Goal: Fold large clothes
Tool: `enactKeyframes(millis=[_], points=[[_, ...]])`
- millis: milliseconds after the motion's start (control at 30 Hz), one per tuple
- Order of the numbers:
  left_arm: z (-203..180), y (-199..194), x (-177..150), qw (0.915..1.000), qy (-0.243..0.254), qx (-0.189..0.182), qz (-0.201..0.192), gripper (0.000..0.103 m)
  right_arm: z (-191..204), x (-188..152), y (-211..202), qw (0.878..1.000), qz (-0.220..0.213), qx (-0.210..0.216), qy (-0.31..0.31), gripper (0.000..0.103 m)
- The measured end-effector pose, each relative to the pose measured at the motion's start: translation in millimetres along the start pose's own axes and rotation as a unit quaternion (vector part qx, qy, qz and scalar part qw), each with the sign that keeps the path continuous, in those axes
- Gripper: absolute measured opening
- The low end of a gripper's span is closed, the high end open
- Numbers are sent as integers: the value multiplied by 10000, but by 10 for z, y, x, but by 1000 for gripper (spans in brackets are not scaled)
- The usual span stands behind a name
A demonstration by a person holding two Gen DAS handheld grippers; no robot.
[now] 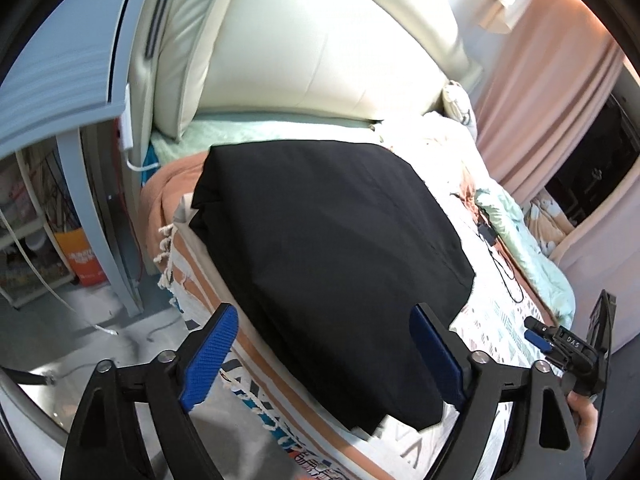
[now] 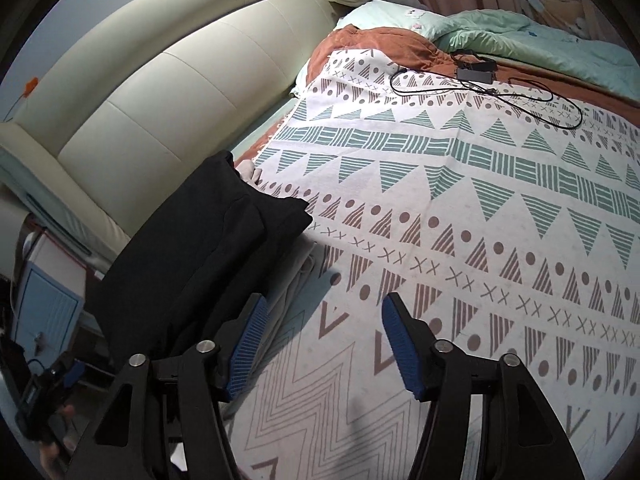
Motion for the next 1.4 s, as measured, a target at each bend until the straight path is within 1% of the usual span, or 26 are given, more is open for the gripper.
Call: enactKeyframes(millis=[33,67,100,133,233,333,433,533,667,767,967,1100,1267,1400], points=[[-59,-45,-14,10000,49,5,-29,93,-26,-25,-71,10000,-40,-85,-1,77],[-128,-97,-26,9999,117,27,-76,94,-46,-44,-121,9998,-82,-173,-25,83],[-204,-148,-42,9997,197,36,-118,95,-71,-71,-197,9996,-127,-228,-64,84],[-279,-188,-60,9995,270,43,-124,96,-105,-115,-298,9997,-150,-189,-101,85],[-491,-286,-133,9990,432,19,-113,98,-204,-202,-492,9997,-97,-196,-89,91],[-701,-402,-212,9979,621,17,-171,98,-319,-274,-741,9994,-210,-268,-100,96],[-899,-508,-297,9968,772,-51,-213,99,-473,-337,-1025,9990,-340,-278,-44,97],[-1106,-621,-392,9950,945,-137,-285,100,-624,-416,-1255,9987,-428,-266,11,103],[-1350,-747,-538,9923,1140,-235,-429,101,-853,-562,-1628,9977,-639,-232,35,103],[-1519,-806,-665,9907,1241,-356,-432,102,-1034,-669,-1885,9964,-791,-269,104,103],[-1882,-922,-968,9853,1565,-545,-402,102,-1405,-934,-2402,9912,-1209,-510,194,103],[-2098,-1057,-1162,9795,1840,-607,-554,102,-1589,-1144,-2687,9864,-1415,-810,192,103],[-2321,-1214,-1394,9736,2060,-776,-608,102,-1750,-1433,-3015,9804,-1690,-954,327,103],[-2459,-1344,-1581,9681,2283,-730,-735,102,-1787,-1682,-3185,9741,-1847,-1276,260,103]])
Point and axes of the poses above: each gripper's, at about its wrist camera, not at the fingertips, and y roughly the way its jaws point, z to its left, x to its top, the point moved 1 cm from there along y, roughly the way its jaws point, and after that the axes turned 4 degrees about y, right-handed, at the moved point
